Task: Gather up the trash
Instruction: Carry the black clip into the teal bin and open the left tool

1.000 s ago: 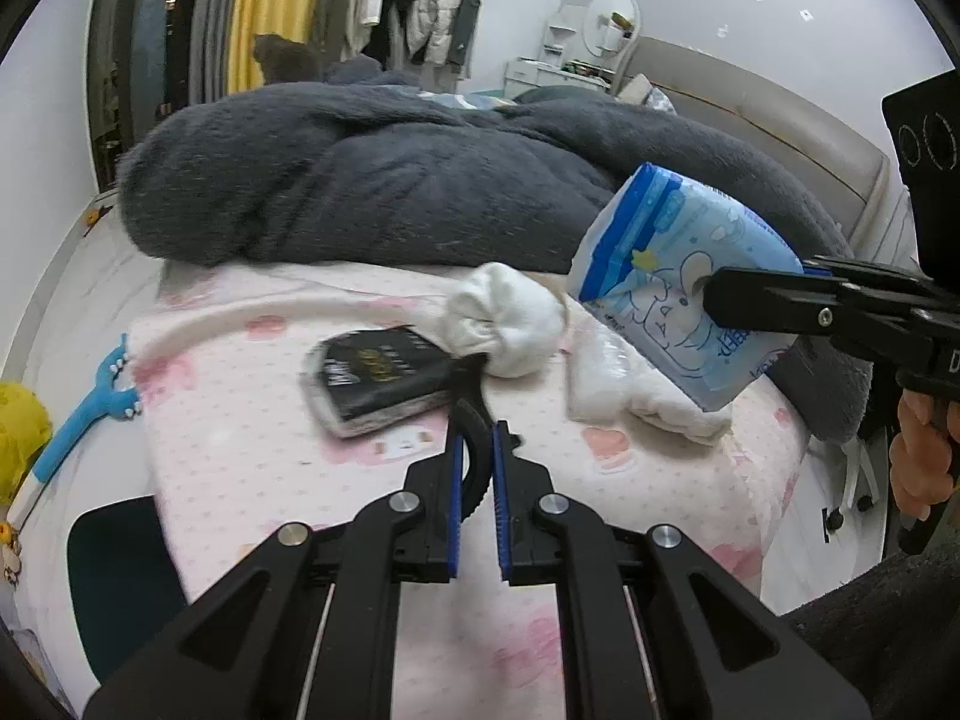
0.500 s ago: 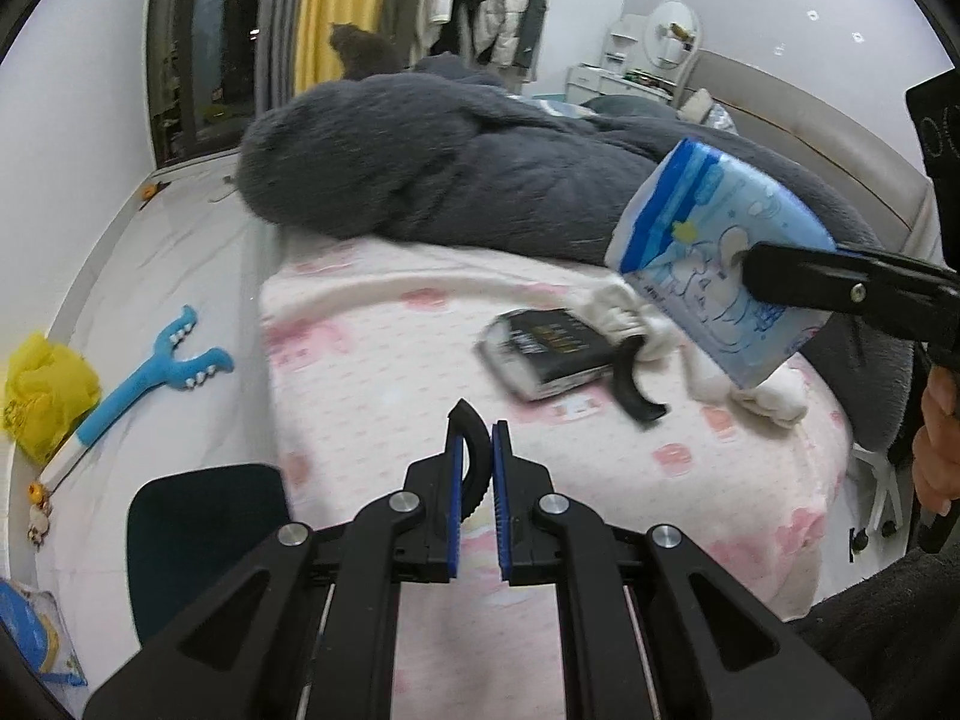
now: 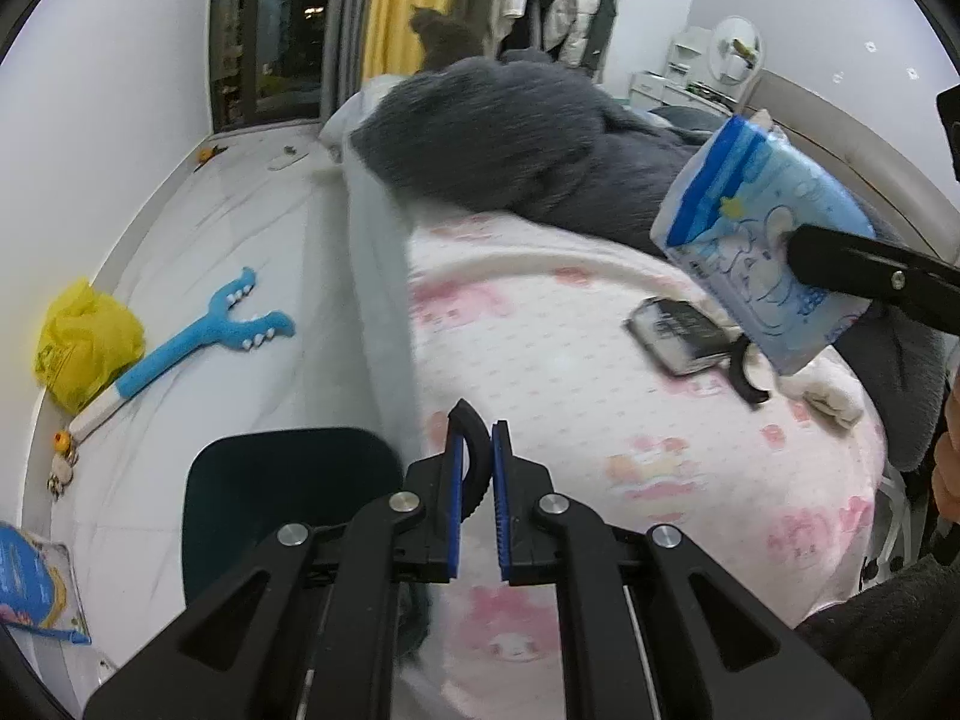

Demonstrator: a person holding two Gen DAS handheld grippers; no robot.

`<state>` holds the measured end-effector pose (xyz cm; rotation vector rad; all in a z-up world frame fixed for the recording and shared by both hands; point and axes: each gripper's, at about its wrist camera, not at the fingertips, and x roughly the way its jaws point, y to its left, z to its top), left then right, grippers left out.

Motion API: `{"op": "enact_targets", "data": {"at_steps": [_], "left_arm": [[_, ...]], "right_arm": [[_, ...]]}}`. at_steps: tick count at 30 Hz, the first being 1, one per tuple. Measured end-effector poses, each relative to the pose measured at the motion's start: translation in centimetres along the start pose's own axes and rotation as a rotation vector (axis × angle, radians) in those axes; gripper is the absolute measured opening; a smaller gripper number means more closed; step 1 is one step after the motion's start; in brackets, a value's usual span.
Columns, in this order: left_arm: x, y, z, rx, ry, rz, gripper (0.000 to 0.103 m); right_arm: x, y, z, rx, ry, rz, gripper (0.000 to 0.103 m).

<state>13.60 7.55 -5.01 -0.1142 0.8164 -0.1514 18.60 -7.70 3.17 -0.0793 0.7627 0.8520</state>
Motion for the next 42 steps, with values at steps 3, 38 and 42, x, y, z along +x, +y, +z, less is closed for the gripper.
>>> {"op": "enact_targets", "data": {"at_steps": [3,38,42], "left_arm": [[0.0,1.4,-0.5,-0.015,0.012,0.017,0.01],[4.8,14.8,-8.7,-0.18,0.327,0.118,0.035],[4.4,15.3,-9.2,-0.177,0.325,0.106,0.046]], "right_arm": [[1.4,1.2,0.4,-0.01,0.013,0.009,0.012],[17.2,9.9,0.5,0.008,0.239,0.111,0.012],[18.8,10.1,0.3,0.024,0.264,0.111,0.012]]}}
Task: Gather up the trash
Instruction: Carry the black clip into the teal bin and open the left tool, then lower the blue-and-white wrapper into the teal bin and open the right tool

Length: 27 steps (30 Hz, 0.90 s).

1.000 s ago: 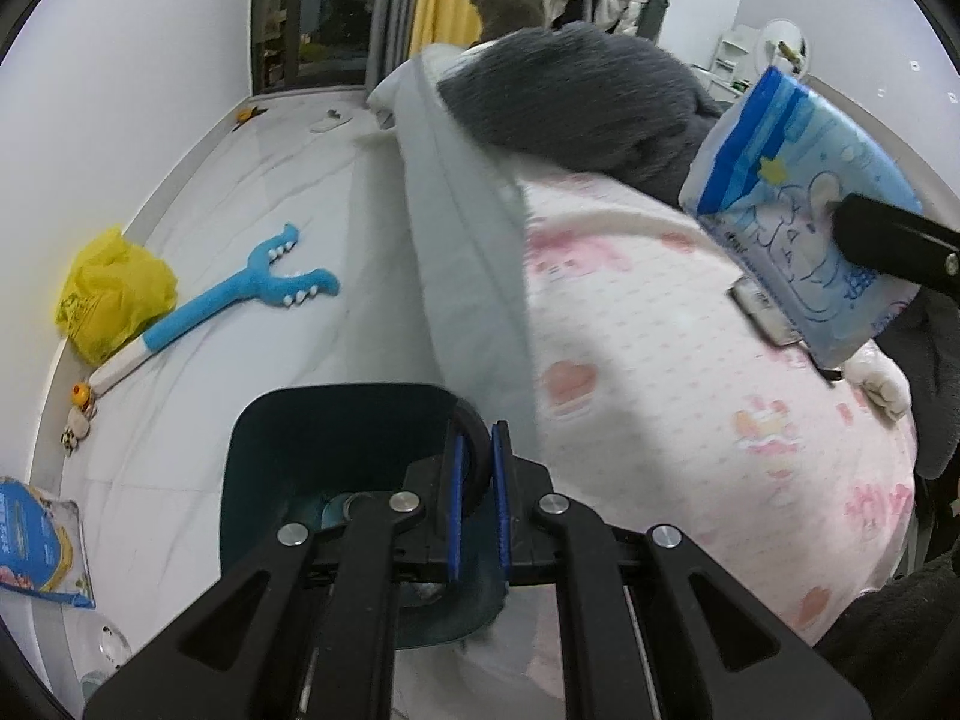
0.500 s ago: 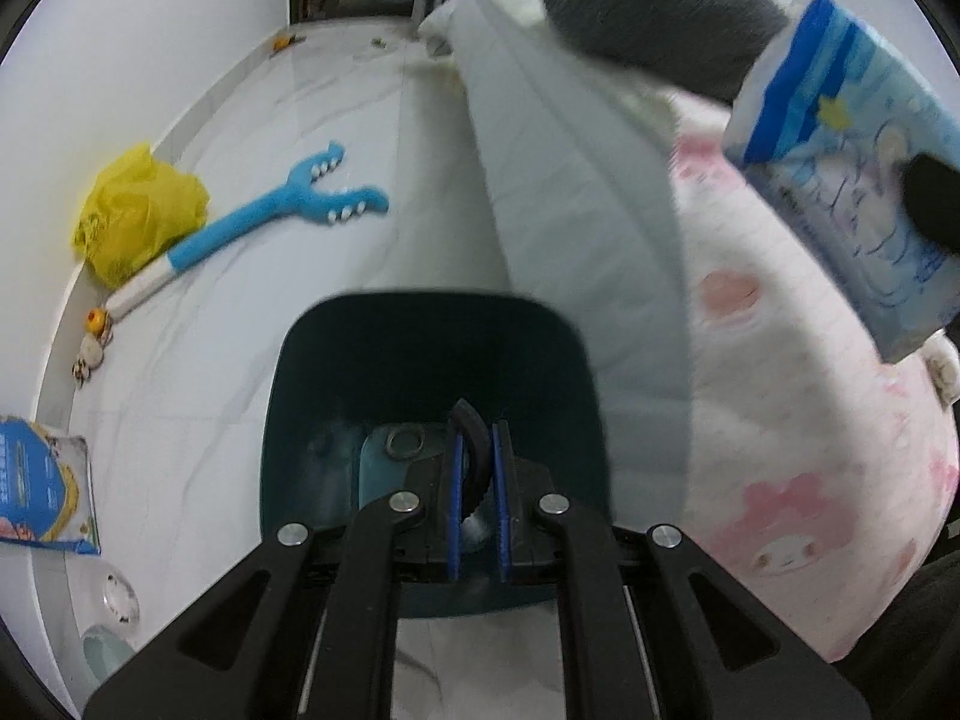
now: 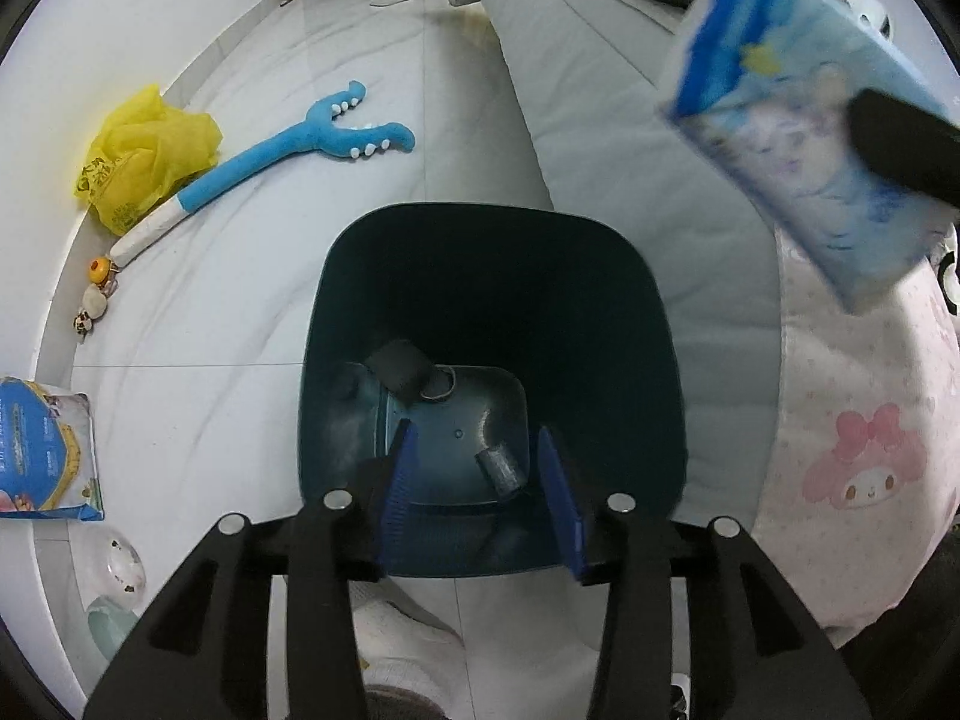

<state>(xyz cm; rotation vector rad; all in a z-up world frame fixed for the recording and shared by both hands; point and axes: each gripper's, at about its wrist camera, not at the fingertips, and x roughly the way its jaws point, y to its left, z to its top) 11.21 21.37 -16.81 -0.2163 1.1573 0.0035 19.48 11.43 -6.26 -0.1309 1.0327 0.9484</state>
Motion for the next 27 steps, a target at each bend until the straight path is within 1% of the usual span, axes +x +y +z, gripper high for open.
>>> {"op": "enact_targets", "data": {"at_steps": [3,5,11,16,21,27], "left_arm": [[-0.3,0.6,-0.1,-0.011,-0.004,-0.005,0.054],[-0.5,0.9,-0.1,-0.015,-0.006,-0.019,0.057],[-1.5,1.8,-0.4,-0.006,-0.027,-0.015,0.057],[-2.8,2.6,-0.5,-0.009,-0.058,-0.012,0.057],[-4.0,3.4,-0.5,-0.022,-0.098,-0.009,0.06],[-5.4,4.0,-0.5,-0.033,-0.139,-0.017,0.062]], "right_arm": [[1.4,0.3,0.1,0.01,0.022,-0.005,0.012],[2.2,0.4,0.0,0.016,0.033,-0.008,0.012],[4.7,0.2,-0.4,0.039,0.079,-0.023,0.012],[7.2,0.2,-0.8,0.068,0.13,-0.033,0.012],[9.6,0.3,-1.8,0.088,0.197,-0.044,0.012],[12.2,0.2,-2.8,0.111,0.248,-0.066,0.013]]}}
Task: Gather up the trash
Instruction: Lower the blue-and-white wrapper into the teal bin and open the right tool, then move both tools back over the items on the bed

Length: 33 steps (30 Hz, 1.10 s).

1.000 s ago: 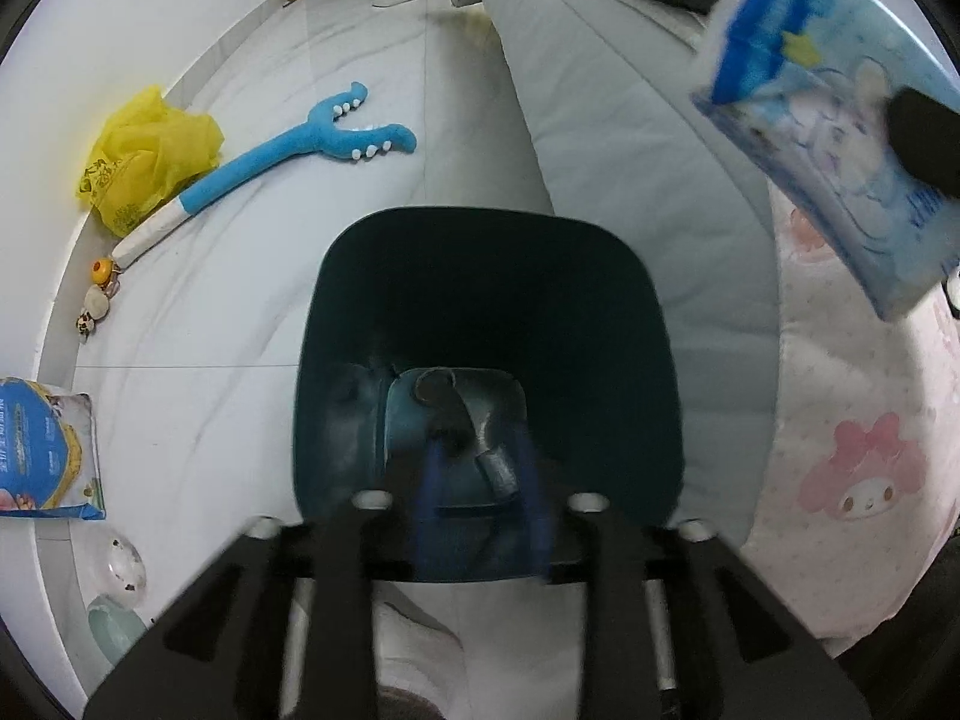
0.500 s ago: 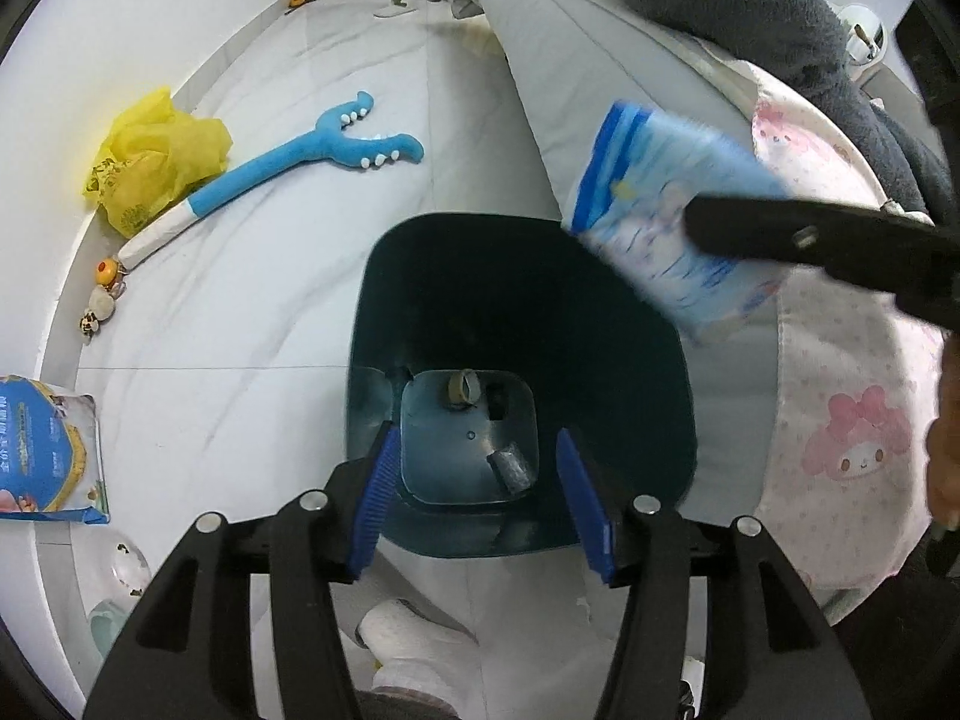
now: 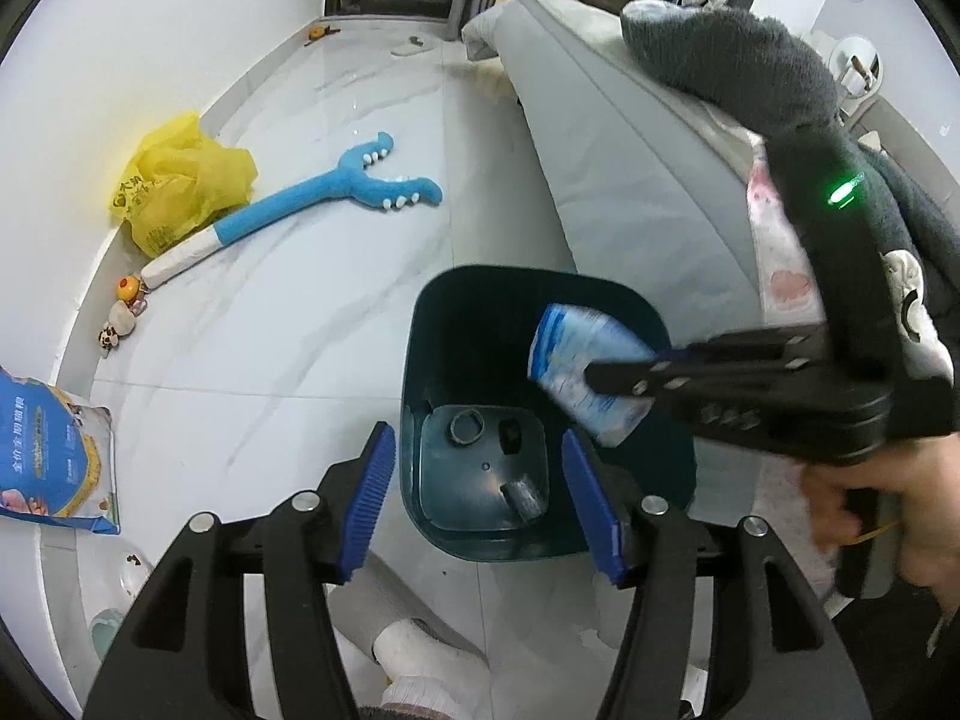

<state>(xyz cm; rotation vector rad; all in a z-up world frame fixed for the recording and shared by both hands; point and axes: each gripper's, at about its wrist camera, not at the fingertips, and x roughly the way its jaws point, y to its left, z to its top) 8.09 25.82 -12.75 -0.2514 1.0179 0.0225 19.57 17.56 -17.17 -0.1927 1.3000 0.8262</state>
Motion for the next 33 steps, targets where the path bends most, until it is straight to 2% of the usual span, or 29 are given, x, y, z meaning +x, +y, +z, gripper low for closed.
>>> {"op": "enact_targets", "data": {"at_steps": [2,8,9,10,12,20,24,30,33], "left_arm": [[-0.6,0.2,0.1,-0.008,-0.021,-0.011,0.066],[-2.0,0.7,0.5,-0.015,-0.067,-0.012,0.066],[-2.4,0.8,0.5,-0.011,-0.077,-0.01,0.067],[-2.8,0.7,0.6,-0.004,-0.09,-0.006,0.069],[-3.4,0.8,0.8,0.004,-0.112,-0.008,0.069],[-6.6,0.8,1.7,0.01,-0.219,-0.028,0.074],[-7.5,0.9,2.0,0.007,-0.247,-0.025,0.076],[-8.8,0.4,2.6,0.005,-0.289,-0.017,0.079],[-9.5,-0.3,3.0,0.009,-0.309,-0.023,0.081]], "right_arm": [[0.9,0.0,-0.1,0.002,0.017,-0.012,0.013],[3.3,0.0,-0.5,0.009,0.071,-0.051,0.014],[3.6,0.0,-0.5,0.009,0.078,-0.057,0.018],[4.0,0.0,-0.6,0.01,0.088,-0.068,0.033],[4.4,0.0,-0.8,0.014,0.092,-0.083,0.054],[5.0,0.3,-0.7,0.018,0.099,-0.078,0.062],[4.5,0.6,-0.6,0.019,0.082,-0.064,0.073],[1.2,1.0,-0.1,0.002,0.002,-0.042,0.085],[-1.1,0.9,0.1,-0.013,-0.045,-0.05,0.087]]}}
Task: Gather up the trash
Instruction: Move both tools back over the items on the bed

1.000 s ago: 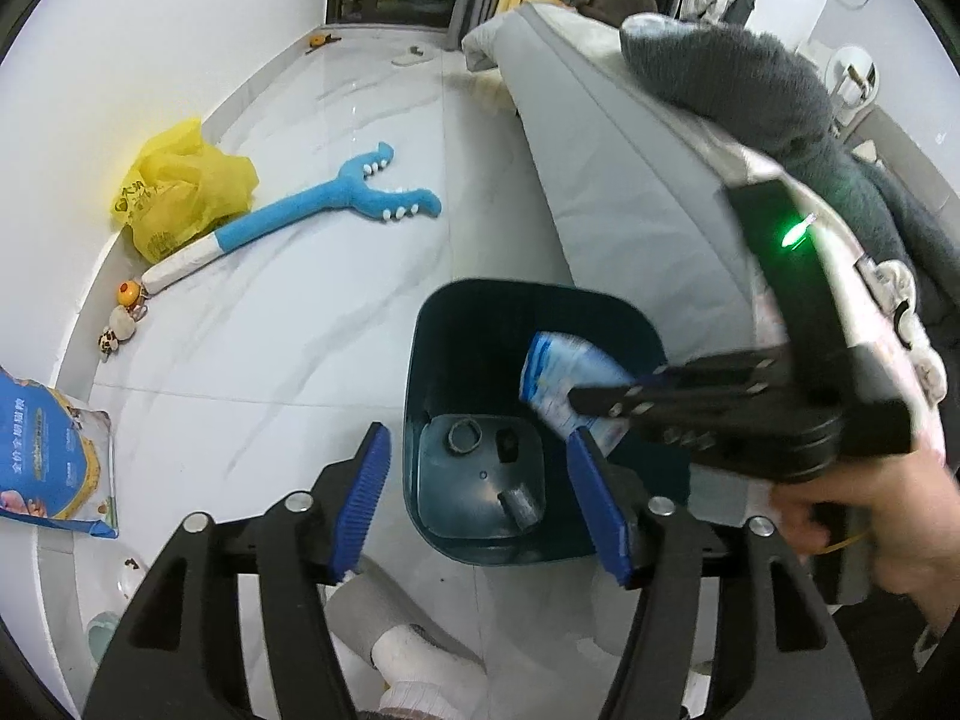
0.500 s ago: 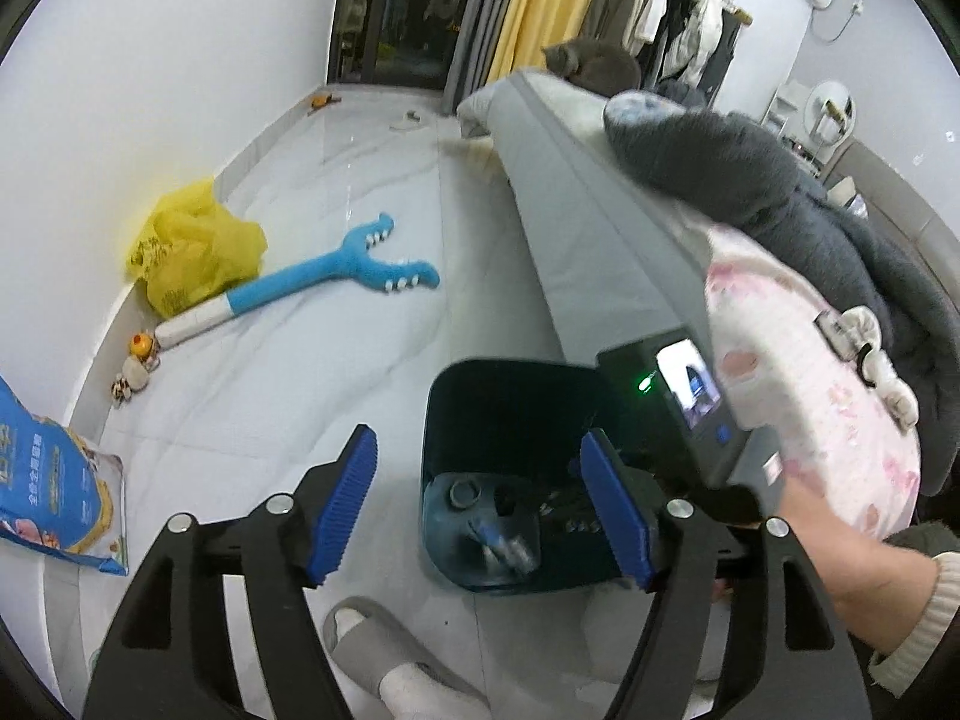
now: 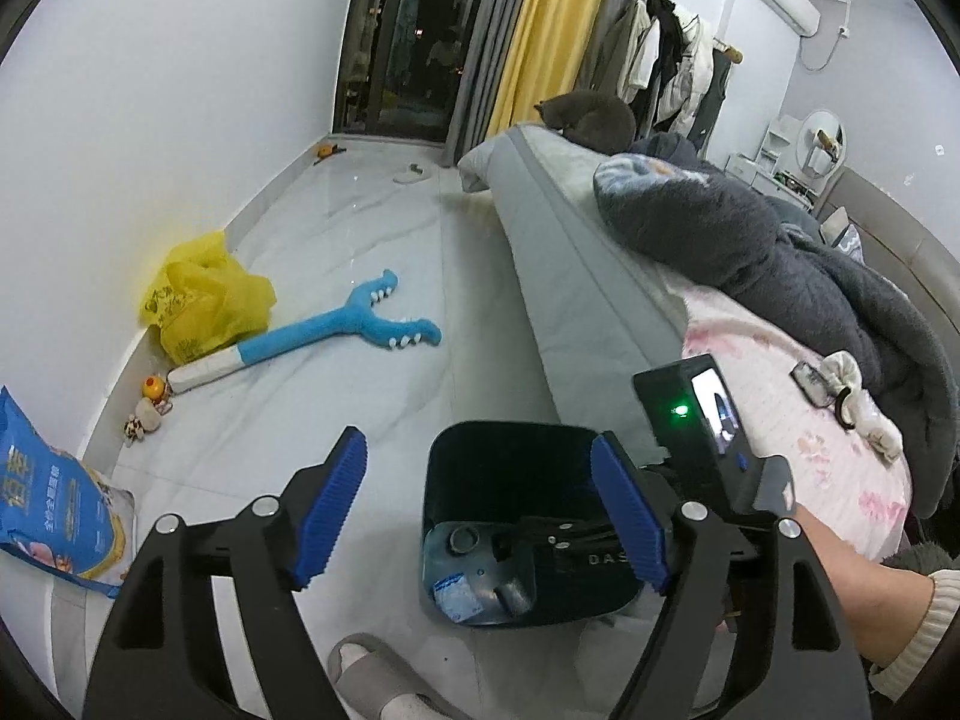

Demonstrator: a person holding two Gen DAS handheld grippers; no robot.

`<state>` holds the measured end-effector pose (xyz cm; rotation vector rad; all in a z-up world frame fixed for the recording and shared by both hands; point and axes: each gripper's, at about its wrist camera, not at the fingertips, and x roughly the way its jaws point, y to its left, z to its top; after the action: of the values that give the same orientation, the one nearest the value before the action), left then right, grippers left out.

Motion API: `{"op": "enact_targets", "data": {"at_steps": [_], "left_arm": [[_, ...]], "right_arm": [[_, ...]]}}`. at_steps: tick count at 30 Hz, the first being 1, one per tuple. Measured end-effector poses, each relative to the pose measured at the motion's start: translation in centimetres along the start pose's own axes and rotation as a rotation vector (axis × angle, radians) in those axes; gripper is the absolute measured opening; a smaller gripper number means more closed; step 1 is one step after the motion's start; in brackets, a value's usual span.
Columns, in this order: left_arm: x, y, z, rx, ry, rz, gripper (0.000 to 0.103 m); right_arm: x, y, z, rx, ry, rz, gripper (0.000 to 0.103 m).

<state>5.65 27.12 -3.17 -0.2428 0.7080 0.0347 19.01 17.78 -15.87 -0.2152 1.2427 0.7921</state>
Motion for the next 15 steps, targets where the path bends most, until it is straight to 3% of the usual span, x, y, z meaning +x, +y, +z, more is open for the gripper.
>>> {"op": "enact_targets", "data": {"at_steps": [15], "left_arm": [[-0.4,-6.4,2.1,0.071,-0.059,-0.057,0.087]], "right_arm": [[-11.2,-3.1,-1.2,-0.045,-0.208,-0.03,0.092]]}}
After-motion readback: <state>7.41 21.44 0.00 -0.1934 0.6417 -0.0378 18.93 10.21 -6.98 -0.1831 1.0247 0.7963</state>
